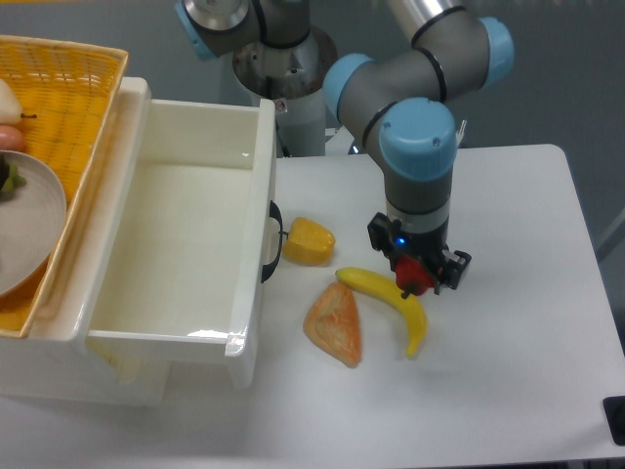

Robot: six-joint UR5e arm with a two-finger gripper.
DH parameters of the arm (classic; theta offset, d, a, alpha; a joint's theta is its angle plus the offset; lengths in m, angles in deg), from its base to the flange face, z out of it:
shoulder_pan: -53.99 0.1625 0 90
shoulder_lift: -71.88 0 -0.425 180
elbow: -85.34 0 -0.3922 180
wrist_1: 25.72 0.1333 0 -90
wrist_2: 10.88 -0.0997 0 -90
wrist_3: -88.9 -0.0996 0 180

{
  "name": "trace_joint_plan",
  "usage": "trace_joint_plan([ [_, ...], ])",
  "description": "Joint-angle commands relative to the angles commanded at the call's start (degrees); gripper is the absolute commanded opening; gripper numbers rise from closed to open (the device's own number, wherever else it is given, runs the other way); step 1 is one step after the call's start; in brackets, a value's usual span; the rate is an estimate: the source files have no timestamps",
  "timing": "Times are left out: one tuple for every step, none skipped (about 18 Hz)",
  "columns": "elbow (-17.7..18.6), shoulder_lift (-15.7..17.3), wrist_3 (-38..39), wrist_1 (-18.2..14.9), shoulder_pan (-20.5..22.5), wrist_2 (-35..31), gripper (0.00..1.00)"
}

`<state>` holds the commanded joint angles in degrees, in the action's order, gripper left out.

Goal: Pick up the red pepper
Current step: 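Lift the held red pepper up and carry it over the banana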

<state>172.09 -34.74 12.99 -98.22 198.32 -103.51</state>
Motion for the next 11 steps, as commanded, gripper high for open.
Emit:
trace_joint_plan([
  [0.00,0.09,-2.63,-1.67,-0.18,-0.09,0.59],
  [-0.09,0.44,-4.84,-3.16,-0.18,-0.26,0.59],
  [-0.09,1.31,-6.51,-4.14,-0.01,-0.09,0.59],
  [0.00,1.84,-7.92,-5.02,-0.01,-0.09,0.59],
  [0.00,1.93,-8.89,-5.98,-0.01,-0.17,0.59],
  [0.00,2.02,-9.86,-6.77,-0.18,-0.35,0.59],
  [0.09,2.37,-11.26,-7.13,-0.27,-0.52,0.59],
  [0.44,2.72,-12.93,-7.22,-0.27,-0.61,0.59],
  [0.61,2.73,-14.25,-7.22,-0.44,-0.96,0.59],
  [0.62,2.73,-15.05,-7.31,-0.18,-1.31,0.59],
  [0.62,2.64,-15.05,-7.31,-0.09,-1.32,0.59],
])
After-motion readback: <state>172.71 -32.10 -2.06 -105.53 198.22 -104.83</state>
